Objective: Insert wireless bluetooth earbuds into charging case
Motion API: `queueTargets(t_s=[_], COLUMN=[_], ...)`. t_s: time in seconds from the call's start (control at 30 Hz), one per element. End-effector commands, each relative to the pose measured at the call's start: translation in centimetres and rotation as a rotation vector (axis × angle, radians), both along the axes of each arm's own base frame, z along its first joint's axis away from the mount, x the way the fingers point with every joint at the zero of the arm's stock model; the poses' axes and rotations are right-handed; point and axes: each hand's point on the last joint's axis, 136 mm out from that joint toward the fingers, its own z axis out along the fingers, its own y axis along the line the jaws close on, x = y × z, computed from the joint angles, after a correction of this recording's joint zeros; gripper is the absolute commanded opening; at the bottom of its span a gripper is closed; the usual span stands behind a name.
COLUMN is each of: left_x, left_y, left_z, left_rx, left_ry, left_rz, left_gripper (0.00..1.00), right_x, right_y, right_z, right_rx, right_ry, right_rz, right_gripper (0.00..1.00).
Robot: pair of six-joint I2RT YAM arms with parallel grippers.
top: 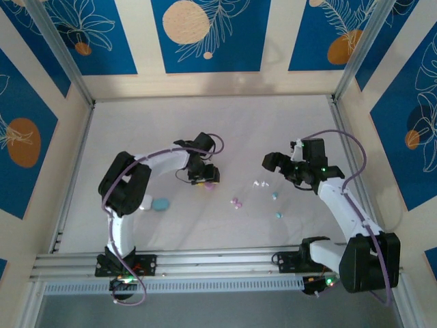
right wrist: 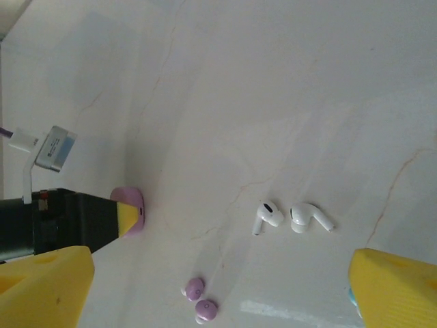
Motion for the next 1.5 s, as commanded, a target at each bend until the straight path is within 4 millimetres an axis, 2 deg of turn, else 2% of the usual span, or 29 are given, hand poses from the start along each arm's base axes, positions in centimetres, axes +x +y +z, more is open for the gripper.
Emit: queueTargets(t_s=[0.0,0.13,0.23,0.37,0.53,0.6,0.7,0.83,1.1,1.3,1.47], left_x=[0.0,0.3,0.3,0.4,0.1,-0.1,-0.5,-1.3,-2.0,-1.9,-2.1], left_y=[-1.7,-1.9,-0.8,3.7,10.2,12.3,15.3,18.1,20.8,20.7,20.8], left_z=[2.4,4.3,6.2,8.2,11.3,12.7,14.5,15.3,14.6,14.3,14.1], left_rx=[-0.142,-0.220,-0.217,-0.112,0.021,0.062,0.116,0.143,0.155,0.123,0.126], left_ry=[-0.011,-0.054,-0.124,-0.267,-0.482,-0.576,-0.694,-0.762,-0.740,-0.727,-0.690], left_rz=[0.127,0.185,0.203,0.250,0.301,0.313,0.342,0.372,0.413,0.419,0.421], left_gripper=[0.55,0.58,0.62,0.70,0.87,0.98,1.00,1.00,1.00,1.00,1.00], right_x=[0.0,-0.1,-0.1,-0.4,-1.5,-2.0,-2.2,-2.1,-1.6,-0.9,-0.5], right_y=[2.4,4.8,6.7,9.8,14.4,16.0,17.4,18.5,20.6,21.6,21.6], right_z=[1.4,1.1,0.9,0.3,-1.7,-2.8,-4.6,-6.4,-9.1,-10.3,-11.3], right_rx=[0.016,-0.028,-0.084,-0.152,-0.215,-0.252,-0.349,-0.433,-0.483,-0.508,-0.543], right_ry=[-0.027,-0.025,-0.034,-0.039,0.019,0.045,0.075,0.090,0.128,0.143,0.152], right_rz=[0.125,0.221,0.290,0.376,0.472,0.498,0.505,0.520,0.546,0.548,0.538], right_gripper=[0.95,0.92,0.90,0.87,0.82,0.81,0.80,0.80,0.73,0.72,0.69])
